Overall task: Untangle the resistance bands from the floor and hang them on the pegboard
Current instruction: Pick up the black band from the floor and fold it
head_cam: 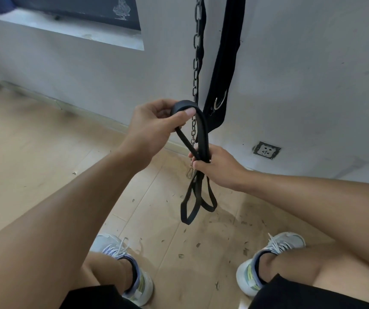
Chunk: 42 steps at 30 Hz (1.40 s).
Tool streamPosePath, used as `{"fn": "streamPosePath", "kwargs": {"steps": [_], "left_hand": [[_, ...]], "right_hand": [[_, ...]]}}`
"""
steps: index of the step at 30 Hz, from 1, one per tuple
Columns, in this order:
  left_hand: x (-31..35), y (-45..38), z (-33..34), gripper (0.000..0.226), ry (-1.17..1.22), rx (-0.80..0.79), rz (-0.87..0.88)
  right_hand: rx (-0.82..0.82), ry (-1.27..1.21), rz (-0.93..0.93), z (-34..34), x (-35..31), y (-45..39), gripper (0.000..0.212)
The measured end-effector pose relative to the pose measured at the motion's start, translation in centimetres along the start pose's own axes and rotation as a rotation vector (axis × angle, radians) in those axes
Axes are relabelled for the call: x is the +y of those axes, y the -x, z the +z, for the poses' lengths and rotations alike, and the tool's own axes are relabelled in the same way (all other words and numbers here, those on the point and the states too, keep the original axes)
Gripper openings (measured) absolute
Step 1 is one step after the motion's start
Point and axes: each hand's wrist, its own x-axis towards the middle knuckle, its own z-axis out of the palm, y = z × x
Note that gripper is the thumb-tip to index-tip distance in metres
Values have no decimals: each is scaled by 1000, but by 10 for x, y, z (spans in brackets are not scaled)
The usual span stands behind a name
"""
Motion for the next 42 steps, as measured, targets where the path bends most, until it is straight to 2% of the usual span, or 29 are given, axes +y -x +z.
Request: {"fn": "streamPosePath", "kwargs": {"steps": [4, 7, 11, 13, 15, 18, 19, 21, 24, 27, 29, 33, 39, 42], "left_hand": [[0, -6, -17, 15, 79, 57, -50], [-2, -9, -26, 14, 145, 66, -61], [-5, -17, -40, 15, 133, 42, -124], [-10, -22, -53, 16, 2, 23, -206], [-20, -24, -67, 14, -287, -21, -284], [-31, -19, -72, 13, -605, -171, -423], [-33, -18, -69, 20, -648, -206, -451], [-32, -15, -61, 49, -676, -238, -452], [-24, -8, -43, 95, -676, -306, -328], [-20, 2, -16, 110, -669, -405, -193], [-22, 8, 2, 107, -699, -474, -168], [-34, 17, 27, 107, -765, -626, -258], [-40, 14, 33, 66, -846, -536, -190], [-35, 11, 30, 38, -832, -494, -191]], "right_hand": [[-69, -38, -13, -19, 4, -1, 15], [-138, 112, -1, -27, 7, 2, 23], [-156, 138, 55, -42, 6, -1, 15], [-114, 106, 63, -55, 4, -1, 14], [-77, 72, 65, -66, 2, 2, 19], [-53, 94, 20, -74, -1, 9, 28], [-49, 113, 8, -74, -2, 10, 29], [-48, 146, -8, -73, -4, 12, 27], [-86, 206, -29, -71, -11, 16, 27], [-158, 295, -53, -65, -20, 21, 32], [-206, 356, -56, -59, -25, 23, 36], [-209, 390, -50, -52, -33, 26, 42], [-216, 355, -1, -49, -39, 29, 39], [-243, 327, 2, -50, -34, 27, 40]]}}
